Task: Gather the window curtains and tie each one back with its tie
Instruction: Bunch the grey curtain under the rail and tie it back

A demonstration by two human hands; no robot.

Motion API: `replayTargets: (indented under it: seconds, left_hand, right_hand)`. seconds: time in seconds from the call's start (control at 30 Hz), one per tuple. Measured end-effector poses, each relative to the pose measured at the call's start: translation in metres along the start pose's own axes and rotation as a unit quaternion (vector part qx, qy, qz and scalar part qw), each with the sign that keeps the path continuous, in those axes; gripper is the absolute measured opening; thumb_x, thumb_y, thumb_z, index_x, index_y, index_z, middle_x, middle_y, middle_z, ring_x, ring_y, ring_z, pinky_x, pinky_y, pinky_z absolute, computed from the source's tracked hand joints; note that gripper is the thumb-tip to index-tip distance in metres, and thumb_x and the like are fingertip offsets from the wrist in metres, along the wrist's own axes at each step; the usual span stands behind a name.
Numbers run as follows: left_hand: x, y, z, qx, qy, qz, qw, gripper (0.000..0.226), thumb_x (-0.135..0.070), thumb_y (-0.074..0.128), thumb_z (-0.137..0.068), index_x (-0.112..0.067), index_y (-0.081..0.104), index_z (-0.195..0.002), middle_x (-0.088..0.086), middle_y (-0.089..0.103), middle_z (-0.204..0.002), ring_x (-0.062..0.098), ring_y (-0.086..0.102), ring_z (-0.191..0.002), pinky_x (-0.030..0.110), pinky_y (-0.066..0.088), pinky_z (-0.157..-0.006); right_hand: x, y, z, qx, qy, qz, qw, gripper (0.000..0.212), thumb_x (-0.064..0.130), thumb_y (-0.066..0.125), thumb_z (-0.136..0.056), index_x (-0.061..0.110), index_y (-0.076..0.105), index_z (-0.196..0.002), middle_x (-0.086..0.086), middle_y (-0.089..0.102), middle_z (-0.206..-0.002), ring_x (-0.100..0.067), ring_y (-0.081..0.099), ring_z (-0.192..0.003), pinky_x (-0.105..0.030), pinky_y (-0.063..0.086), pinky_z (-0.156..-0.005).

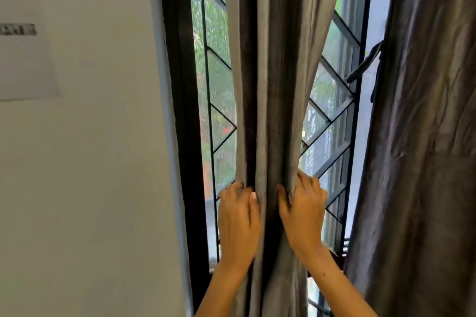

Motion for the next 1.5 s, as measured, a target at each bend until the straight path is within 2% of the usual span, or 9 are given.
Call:
replayTargets:
  seconds: [0.2, 0.37, 0.47, 0.67, 0.8, 1.0, 1.23, 1.33, 1.5]
  left_hand:
    - [0.003, -0.011, 0.065, -0.058, -0.018, -0.119, 0.991, 0.021, 0.001, 0.064, -0.084, -0.005, 0.071, -0.103, 0.008, 0.066, -0.103, 0.024, 0.061, -0.092, 0.036, 0.055, -0.071]
    - [-0.016, -0.024, 0.103, -0.115, -0.023, -0.124, 0.985, 0.023, -0.014, 0.058, -0.088, -0.011, 0.072, -0.106, 0.001, 0.067, -0.104, 0.011, 0.059, -0.094, 0.022, 0.051, -0.078]
    - [-0.028, -0.033, 0.114, -0.136, -0.037, -0.096, 0.985, 0.021, -0.008, 0.06, -0.088, -0.01, 0.071, -0.107, 0.001, 0.067, -0.105, 0.011, 0.06, -0.097, 0.029, 0.053, -0.08]
    - [-0.037, -0.055, 0.118, -0.201, -0.134, -0.024, 0.97, 0.038, -0.007, 0.068, -0.085, -0.018, 0.055, -0.119, -0.014, 0.063, -0.099, 0.003, 0.062, -0.083, 0.011, 0.049, -0.076]
    - [-0.025, -0.072, 0.112, -0.18, -0.106, -0.084, 0.974, 0.011, -0.005, 0.068, -0.085, -0.006, 0.068, -0.096, 0.002, 0.066, -0.091, 0.016, 0.063, -0.081, 0.037, 0.055, -0.07]
    - [-0.004, -0.099, 0.098, -0.123, -0.122, -0.116, 0.978, 0.006, -0.01, 0.071, -0.083, -0.009, 0.065, -0.082, -0.001, 0.064, -0.104, 0.011, 0.058, -0.097, 0.02, 0.048, -0.08]
    - [0.027, -0.122, 0.086, -0.01, -0.2, 0.125, 0.972, 0.022, -0.029, 0.056, -0.09, -0.013, 0.068, -0.081, -0.003, 0.068, -0.073, 0.01, 0.065, -0.072, 0.018, 0.052, -0.067]
    - [0.037, -0.126, 0.084, 0.001, -0.222, 0.167, 0.961, 0.003, -0.018, 0.067, -0.084, -0.016, 0.067, -0.086, -0.002, 0.07, -0.076, 0.013, 0.068, -0.071, 0.02, 0.055, -0.065]
    - [0.042, -0.128, 0.08, -0.012, -0.203, 0.148, 0.968, 0.031, -0.007, 0.078, -0.074, -0.024, 0.068, -0.098, -0.009, 0.068, -0.079, 0.005, 0.065, -0.073, 0.015, 0.052, -0.068]
  right_hand:
    - [-0.009, -0.016, 0.046, 0.044, 0.007, -0.027, 0.999, 0.041, 0.008, 0.074, -0.079, -0.002, 0.061, -0.117, -0.016, 0.064, -0.115, -0.034, 0.055, -0.099, -0.041, 0.041, -0.081]
    - [-0.014, -0.036, 0.098, 0.072, 0.007, -0.066, 0.995, 0.064, 0.006, 0.074, -0.077, 0.003, 0.047, -0.135, -0.014, 0.045, -0.143, -0.027, 0.042, -0.118, -0.042, 0.037, -0.094]
    - [-0.009, -0.053, 0.126, 0.055, 0.003, -0.092, 0.994, 0.07, 0.008, 0.067, -0.083, 0.005, 0.032, -0.143, -0.011, 0.028, -0.153, -0.028, 0.036, -0.13, -0.038, 0.029, -0.101]
    - [0.02, -0.077, 0.152, 0.004, -0.068, -0.126, 0.99, 0.058, 0.006, 0.065, -0.08, 0.008, 0.045, -0.135, -0.01, 0.038, -0.145, -0.024, 0.044, -0.125, -0.037, 0.035, -0.095]
    - [0.051, -0.076, 0.163, 0.013, -0.142, -0.174, 0.974, 0.029, 0.014, 0.047, -0.099, 0.014, 0.067, -0.119, -0.006, 0.059, -0.129, -0.016, 0.051, -0.117, -0.03, 0.034, -0.093]
    - [0.075, -0.038, 0.159, 0.12, -0.038, -0.241, 0.962, 0.032, 0.008, 0.069, -0.086, 0.012, 0.066, -0.117, -0.004, 0.06, -0.126, -0.016, 0.052, -0.114, -0.03, 0.039, -0.097]
    - [0.099, -0.012, 0.15, 0.174, 0.052, -0.254, 0.95, 0.05, 0.04, 0.075, -0.076, 0.014, 0.064, -0.118, 0.003, 0.064, -0.119, -0.007, 0.054, -0.112, -0.025, 0.037, -0.097]
    - [0.103, -0.004, 0.149, 0.167, 0.074, -0.246, 0.952, 0.042, 0.027, 0.079, -0.076, 0.013, 0.066, -0.114, 0.002, 0.067, -0.113, -0.009, 0.059, -0.106, -0.029, 0.043, -0.094]
    - [0.113, 0.004, 0.154, 0.177, 0.08, -0.288, 0.938, 0.034, 0.001, 0.069, -0.083, 0.008, 0.065, -0.116, -0.002, 0.066, -0.114, -0.005, 0.061, -0.106, -0.023, 0.049, -0.095]
Point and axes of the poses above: each hand's wrist, its own z-axis away from the middle knuckle, its own y-axis out of the palm, x = y × z, the point moved 1 cm from there along -z, towards the middle knuckle
